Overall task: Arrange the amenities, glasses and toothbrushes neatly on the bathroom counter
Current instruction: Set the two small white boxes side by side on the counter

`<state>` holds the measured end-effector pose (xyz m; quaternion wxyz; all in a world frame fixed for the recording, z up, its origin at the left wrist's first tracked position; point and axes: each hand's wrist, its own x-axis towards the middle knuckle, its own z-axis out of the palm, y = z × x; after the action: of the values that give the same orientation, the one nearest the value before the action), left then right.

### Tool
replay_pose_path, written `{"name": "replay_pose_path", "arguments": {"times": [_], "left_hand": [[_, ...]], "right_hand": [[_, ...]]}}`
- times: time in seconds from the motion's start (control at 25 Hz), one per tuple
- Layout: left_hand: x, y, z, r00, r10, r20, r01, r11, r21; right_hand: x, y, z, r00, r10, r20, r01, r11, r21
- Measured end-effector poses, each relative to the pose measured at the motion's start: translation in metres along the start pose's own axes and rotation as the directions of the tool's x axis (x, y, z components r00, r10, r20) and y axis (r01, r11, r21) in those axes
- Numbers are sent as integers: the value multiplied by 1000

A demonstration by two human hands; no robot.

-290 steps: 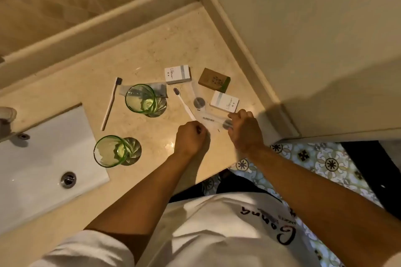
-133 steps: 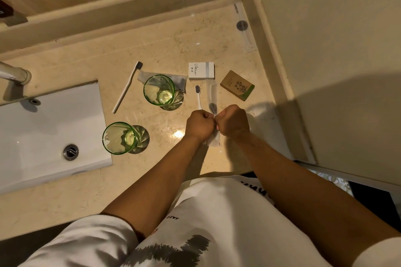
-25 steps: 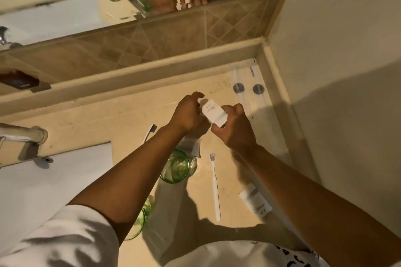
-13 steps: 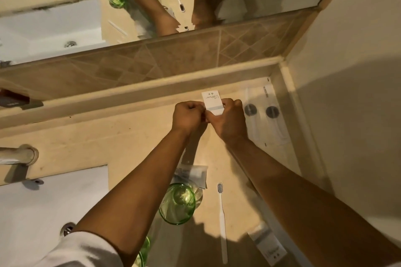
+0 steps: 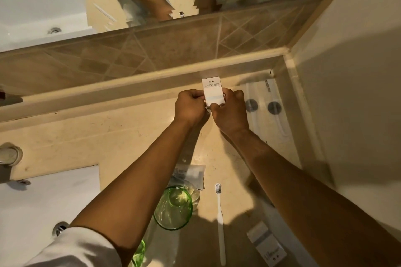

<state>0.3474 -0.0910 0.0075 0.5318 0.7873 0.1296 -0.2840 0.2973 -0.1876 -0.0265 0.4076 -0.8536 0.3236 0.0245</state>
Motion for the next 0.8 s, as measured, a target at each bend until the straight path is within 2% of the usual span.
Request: {"name": "replay_pose_path", "arguments": {"times": [0.28,0.6,0.8], "left_hand": [[0,-1,0,1000,-26,4,26,1000,-13],[-3,7,19,998,-34,59,36,999,-27],[-5,12,24,995,-48,85,55,995,-80]], "right_hand": [[0,-1,-2,1000,9,9,-8,1000,-12],[2,11,-13,994,78,-76,-75,997,34],[2,14,-19,995,70,-65,-68,997,22]]}}
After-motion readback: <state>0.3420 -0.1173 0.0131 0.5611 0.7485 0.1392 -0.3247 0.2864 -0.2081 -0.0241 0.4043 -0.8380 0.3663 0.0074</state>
